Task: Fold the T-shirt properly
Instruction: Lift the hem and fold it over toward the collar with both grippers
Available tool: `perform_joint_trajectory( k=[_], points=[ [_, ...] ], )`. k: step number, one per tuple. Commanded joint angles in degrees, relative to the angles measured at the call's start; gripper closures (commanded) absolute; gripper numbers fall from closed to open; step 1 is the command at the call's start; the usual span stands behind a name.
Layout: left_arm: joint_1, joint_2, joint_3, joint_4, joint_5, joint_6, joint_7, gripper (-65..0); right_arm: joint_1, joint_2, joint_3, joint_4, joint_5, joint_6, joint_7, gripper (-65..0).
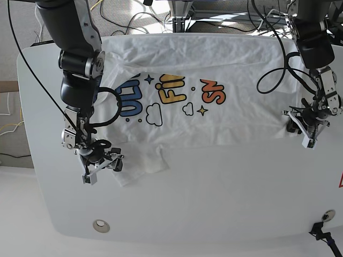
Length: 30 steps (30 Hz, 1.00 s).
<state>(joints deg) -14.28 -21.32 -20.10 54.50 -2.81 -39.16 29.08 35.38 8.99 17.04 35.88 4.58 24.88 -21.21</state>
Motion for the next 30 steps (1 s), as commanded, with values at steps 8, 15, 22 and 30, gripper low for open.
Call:
perform_joint_trajectory(
  k=[8, 15, 22, 30],
  points=[
    [-0.44, -0.61, 0.01, 0.4, 1.09, -0.71, 2.0, -13.6, -0.08, 0.81, 0.24, 0.65, -8.58, -1.54, 5.7, -36.7],
    [-0.53, -0.61, 0.1, 0.4, 1.09, -0.71, 2.0, -13.6, -1.22, -1.65, 0.24, 0.74, -8.49, -1.54, 5.61, -36.2],
    [-0.44, -0.61, 0.01, 0.4, 1.09, -0.71, 2.0, -13.6, -1.22, -3.85, 0.24, 0.83, -8.58, -1.46, 5.52, -36.0],
    [-0.44, -0.61, 0.01, 0.4, 1.09, -0.71, 2.0, -13.6, -0.69, -3.68, 0.24, 1.09, -8.58, -1.54, 5.87, 0.0]
  ],
)
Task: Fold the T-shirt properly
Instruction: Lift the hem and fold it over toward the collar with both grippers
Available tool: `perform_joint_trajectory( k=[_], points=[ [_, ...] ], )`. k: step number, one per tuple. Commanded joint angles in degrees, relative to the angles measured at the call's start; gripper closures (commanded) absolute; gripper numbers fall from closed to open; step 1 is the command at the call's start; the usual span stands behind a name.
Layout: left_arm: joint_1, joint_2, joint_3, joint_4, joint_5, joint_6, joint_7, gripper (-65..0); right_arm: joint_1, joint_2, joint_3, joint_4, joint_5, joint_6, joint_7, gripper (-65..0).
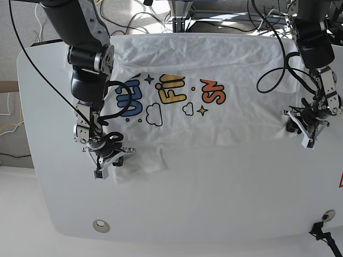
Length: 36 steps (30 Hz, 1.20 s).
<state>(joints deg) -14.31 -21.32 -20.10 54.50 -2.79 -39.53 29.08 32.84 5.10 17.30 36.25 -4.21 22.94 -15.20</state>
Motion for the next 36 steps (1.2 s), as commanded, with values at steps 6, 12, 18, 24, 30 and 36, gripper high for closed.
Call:
perform_joint_trajectory(
  k=[6, 12, 18, 24, 30, 36],
  points=[
    [-0.42, -0.61, 0.01, 0.49, 0.9, -0.43, 2.0, -13.5, 2.19, 0.13, -0.11, 3.71, -0.14, 3.21, -1.63, 0.0],
    [2.74, -0.61, -2.1, 11.48, 0.9, -0.47, 2.0, -7.9, -1.59, -0.93, -0.11, 18.56, 0.21, 5.76, -12.01, 0.0],
    [3.27, -0.61, -2.19, 15.96, 0.9, -0.47, 2.17, -6.1, -6.69, -2.25, -0.11, 32.01, 0.21, 6.47, -19.3, 0.0],
    [6.7, -0.61, -2.28, 22.47, 0.9, -0.47, 2.17, 0.0, -11.87, -3.13, -0.2, 44.5, 0.21, 6.47, -25.81, 0.0],
    [11.89, -0.52, -2.28, 31.17, 0.81, -0.47, 2.17, 0.0, -18.11, -3.39, -2.13, 57.86, 0.3, 7.96, -33.63, 0.0],
    [16.99, -0.35, -4.74, 38.64, 0.81, -0.47, 2.17, 0.0, -25.68, -3.39, -4.51, 70.17, 0.21, 7.96, -39.96, 0.0]
  ],
)
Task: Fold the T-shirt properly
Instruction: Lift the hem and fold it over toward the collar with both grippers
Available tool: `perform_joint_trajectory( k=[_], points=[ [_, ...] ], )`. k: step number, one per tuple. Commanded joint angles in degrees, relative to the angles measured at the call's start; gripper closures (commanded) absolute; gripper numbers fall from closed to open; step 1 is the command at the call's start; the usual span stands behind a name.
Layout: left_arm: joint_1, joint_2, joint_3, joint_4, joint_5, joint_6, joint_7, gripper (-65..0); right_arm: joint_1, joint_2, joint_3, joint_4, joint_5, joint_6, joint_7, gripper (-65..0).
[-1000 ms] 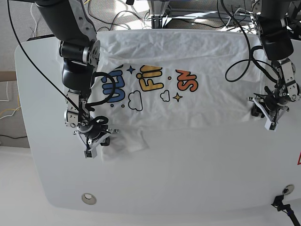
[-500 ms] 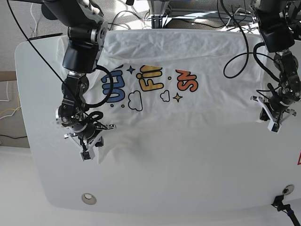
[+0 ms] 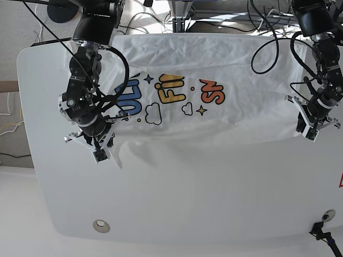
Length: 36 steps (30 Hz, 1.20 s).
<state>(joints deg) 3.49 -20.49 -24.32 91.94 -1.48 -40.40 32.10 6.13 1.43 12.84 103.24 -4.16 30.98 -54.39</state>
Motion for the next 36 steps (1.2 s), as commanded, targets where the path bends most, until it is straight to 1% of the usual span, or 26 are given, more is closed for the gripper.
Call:
perform_joint_trajectory(
  k=[1, 3, 4, 9, 12, 15, 20, 23, 28, 29, 32, 35, 36],
  points=[
    [-0.1, -1.18, -0.87, 1.99, -0.5, 0.4, -0.84, 0.0, 0.15, 0.28, -0.14, 5.11, 0.16, -0.08, -2.71, 0.0],
    [1.04, -1.18, -0.96, 3.22, -0.5, 0.4, -0.84, 0.0, -1.52, 0.28, -0.14, 8.1, 0.16, -0.08, -5.87, 0.0],
    [1.66, -1.27, -0.96, 3.75, -0.5, 0.4, -0.84, 0.0, -2.48, 0.28, -0.14, 8.89, 0.16, -0.08, -6.22, 0.0],
    [4.21, -1.36, -1.22, 4.1, -0.5, 0.4, -0.84, 0.0, -6.44, 0.28, -0.14, 9.42, 0.16, -0.08, -6.22, 0.0],
    [5.88, -1.36, -3.51, 4.37, -0.5, 0.4, -0.84, 0.0, -8.46, 0.46, -0.14, 9.51, 0.16, -0.08, -6.22, 0.0],
    [7.37, -1.36, -3.68, 4.37, -0.5, 0.4, -0.84, 0.0, -10.22, 0.55, -0.05, 9.51, 0.16, -0.08, -6.22, 0.0],
    [9.83, -1.44, -3.77, 4.37, -0.5, 0.4, -0.84, 0.0, -11.89, 1.87, 0.04, 9.51, 0.16, -0.08, -6.22, 0.0],
    [10.71, -1.44, -3.77, 4.37, -0.41, 0.4, -0.84, 0.0, -12.68, 2.13, 0.13, 9.51, -0.01, -0.08, -6.22, 0.0],
    [11.41, -1.53, -3.77, 4.45, -0.24, 0.4, -0.84, 0.0, -14.44, 3.54, 0.13, 9.51, 0.16, -0.08, -6.31, 0.0],
    [11.5, -1.71, -3.77, 4.37, -0.15, 0.4, -0.84, 0.0, -14.7, 3.54, 0.13, 9.51, 0.16, -0.08, -6.31, 0.0],
    [13.88, -4.34, -3.33, 4.37, -0.33, 0.4, -0.84, 0.0, -15.23, 3.54, 0.13, 9.33, 0.16, -0.08, -6.31, 0.0],
    [14.84, -5.05, -1.57, 4.37, -0.15, 0.4, -0.84, 0.0, -16.02, 3.54, 0.13, 9.24, 0.16, -0.08, -6.31, 0.0],
    [15.37, -5.84, -1.4, 4.37, -0.15, 0.4, -0.84, 0.0, -16.02, 3.45, 0.13, 9.24, -0.01, -0.08, -6.31, 0.0]
  ],
)
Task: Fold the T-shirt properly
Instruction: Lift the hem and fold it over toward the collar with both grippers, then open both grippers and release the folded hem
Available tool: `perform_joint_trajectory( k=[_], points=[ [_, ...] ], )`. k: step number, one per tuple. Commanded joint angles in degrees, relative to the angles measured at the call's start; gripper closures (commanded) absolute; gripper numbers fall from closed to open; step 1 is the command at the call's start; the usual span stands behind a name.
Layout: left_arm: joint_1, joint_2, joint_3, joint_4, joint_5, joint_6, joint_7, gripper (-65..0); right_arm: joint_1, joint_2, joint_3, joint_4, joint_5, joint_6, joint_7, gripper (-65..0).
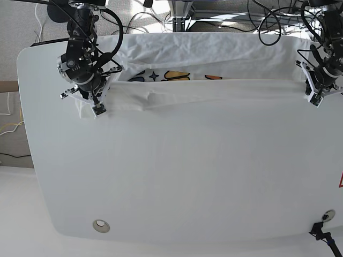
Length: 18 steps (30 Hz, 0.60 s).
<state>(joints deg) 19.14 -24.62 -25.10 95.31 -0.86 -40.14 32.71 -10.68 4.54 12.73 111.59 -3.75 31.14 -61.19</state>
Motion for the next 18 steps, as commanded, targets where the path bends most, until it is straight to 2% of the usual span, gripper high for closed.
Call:
perform_joint_trajectory(
  k=[1, 3, 7, 8, 11, 13, 15, 18],
  points=[
    [0.07, -1.97, -0.61, 0.82, -0.76, 0.14, -1.46, 0.0, 0.61, 0.17, 0.24, 0.89, -0.6, -0.23, 0.49, 0.0],
    [0.25, -2.24, -0.61, 0.65, -0.68, 0.14, -1.28, 0.0, -0.27, 0.17, 0.24, 0.89, -0.34, -0.23, 0.49, -4.4],
    [0.25, -3.29, -0.61, 0.65, -0.68, 0.14, 2.85, 0.0, -0.44, 0.43, 0.24, 0.89, -0.69, -0.23, 0.49, -14.3],
    [0.25, -3.73, -0.61, 0.65, -0.68, 0.14, 3.12, -2.0, -0.44, 0.43, 0.24, 0.89, -0.69, -0.23, 0.49, -16.5],
    [0.25, -3.91, -0.7, 0.74, -0.68, 0.14, 3.12, -23.4, -0.44, 0.43, 0.24, 0.89, -0.69, -0.23, 0.49, -24.6],
    [0.16, -3.99, -0.7, 0.74, -0.68, 0.14, 3.2, -32.9, -0.44, 0.43, 0.24, 0.89, -0.78, -0.23, 0.49, -29.9],
    [0.07, -5.22, -0.7, 0.82, -0.76, 0.14, 3.2, -37.1, -0.18, 0.43, 0.24, 0.98, -0.78, -0.23, 0.49, -34.1],
    [-2.3, -5.4, -1.31, 1.09, -1.11, 0.14, 2.94, -37.7, 1.23, 0.52, 0.32, 1.16, -0.69, -0.23, 0.75, -34.8]
  ],
)
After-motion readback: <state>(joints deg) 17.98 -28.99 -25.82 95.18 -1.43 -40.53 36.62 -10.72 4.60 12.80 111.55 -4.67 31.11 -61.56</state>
